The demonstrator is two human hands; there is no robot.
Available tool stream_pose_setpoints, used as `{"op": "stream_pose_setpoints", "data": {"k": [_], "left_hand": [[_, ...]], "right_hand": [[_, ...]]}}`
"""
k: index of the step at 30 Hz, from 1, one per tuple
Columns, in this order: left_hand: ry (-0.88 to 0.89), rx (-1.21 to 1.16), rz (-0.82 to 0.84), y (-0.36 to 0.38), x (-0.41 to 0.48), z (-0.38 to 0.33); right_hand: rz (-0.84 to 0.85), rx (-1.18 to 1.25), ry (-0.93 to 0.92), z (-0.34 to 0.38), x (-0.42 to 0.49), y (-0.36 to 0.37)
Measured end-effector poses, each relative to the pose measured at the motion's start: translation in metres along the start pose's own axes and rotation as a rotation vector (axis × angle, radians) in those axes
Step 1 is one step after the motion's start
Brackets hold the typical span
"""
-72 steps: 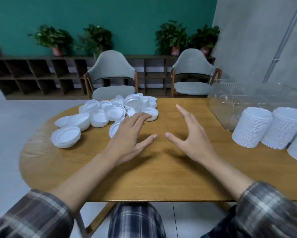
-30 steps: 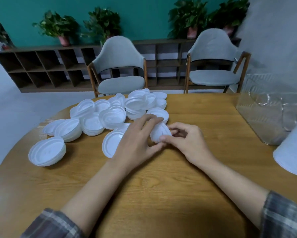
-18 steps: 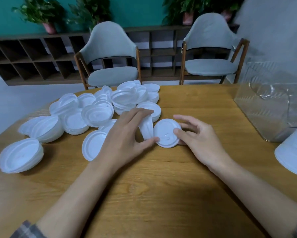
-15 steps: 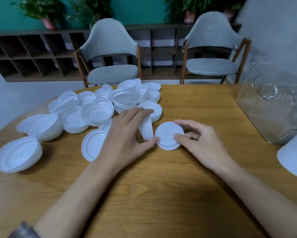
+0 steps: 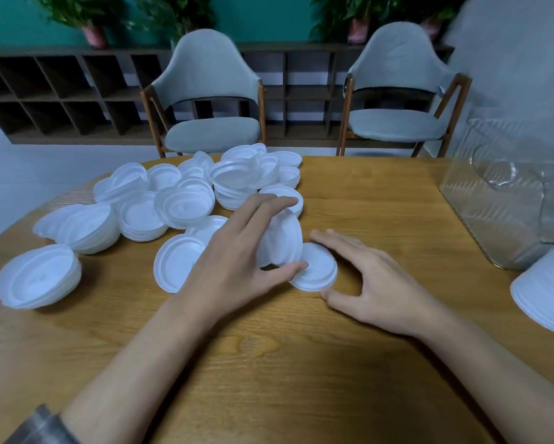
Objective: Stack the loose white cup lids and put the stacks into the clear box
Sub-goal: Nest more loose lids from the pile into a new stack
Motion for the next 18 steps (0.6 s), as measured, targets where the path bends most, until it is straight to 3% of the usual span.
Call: {"op": "stream_pose_setpoints", "data": {"k": [9,13,18], "left_hand": [[-0.133,-0.083,0.020,0.006,-0.008,-0.008],[-0.188,-0.108,0.097,0.012,-0.010,-0.008],[-0.184,-0.070,0.221,0.019,-0.013,-0.008]], "right_hand": [[-0.038,-0.074,-0.037,-0.013,-0.007,-0.009],[-0.013,-0.015,-0.053,-0.012,-0.008,-0.013],[-0.113,0.041,-0.022,-0.016,-0.010,-0.011]]}}
Point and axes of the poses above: each hand's wrist, its own x-axis towards the middle knuckle, its own y-axis out of the palm, z = x × y, the point moved 3 cm from there along x, towards the middle knuckle, and after that the axes turned 14 degrees about -z, right-handed, at the moved point
